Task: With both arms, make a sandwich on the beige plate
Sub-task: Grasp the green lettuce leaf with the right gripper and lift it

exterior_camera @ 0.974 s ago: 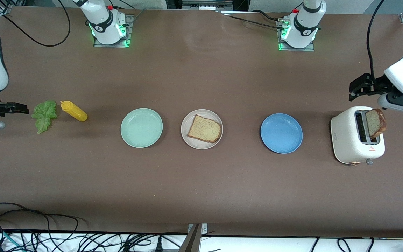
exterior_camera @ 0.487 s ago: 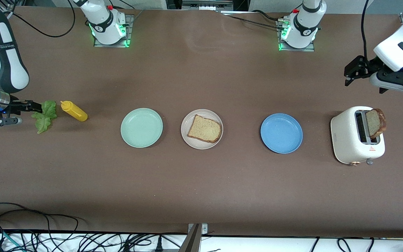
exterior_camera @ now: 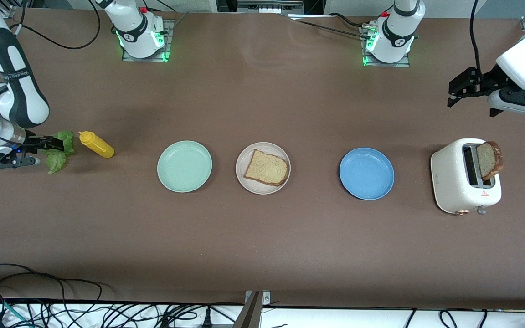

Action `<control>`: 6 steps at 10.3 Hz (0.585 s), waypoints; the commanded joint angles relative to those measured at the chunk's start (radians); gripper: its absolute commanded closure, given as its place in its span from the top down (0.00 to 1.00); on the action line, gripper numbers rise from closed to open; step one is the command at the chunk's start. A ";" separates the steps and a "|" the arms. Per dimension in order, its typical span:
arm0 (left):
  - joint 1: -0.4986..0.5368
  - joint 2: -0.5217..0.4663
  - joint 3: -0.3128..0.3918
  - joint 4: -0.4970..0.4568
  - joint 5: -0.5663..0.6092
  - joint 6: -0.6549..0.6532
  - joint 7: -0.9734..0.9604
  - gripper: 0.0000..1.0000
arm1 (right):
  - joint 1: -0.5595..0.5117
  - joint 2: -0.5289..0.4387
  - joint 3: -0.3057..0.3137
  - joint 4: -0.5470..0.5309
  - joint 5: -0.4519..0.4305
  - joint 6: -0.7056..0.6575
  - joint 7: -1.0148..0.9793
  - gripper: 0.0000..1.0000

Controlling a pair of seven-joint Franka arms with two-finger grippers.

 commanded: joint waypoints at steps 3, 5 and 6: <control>0.000 -0.013 0.008 -0.006 -0.013 -0.036 -0.023 1.00 | -0.016 0.020 0.007 0.000 0.039 0.030 -0.033 0.59; 0.004 -0.012 0.010 -0.001 -0.013 -0.038 -0.023 1.00 | -0.016 0.020 0.007 0.000 0.039 0.030 -0.033 0.12; 0.004 -0.013 0.010 -0.001 -0.013 -0.038 -0.023 1.00 | -0.016 0.019 0.008 0.001 0.039 0.030 -0.033 0.00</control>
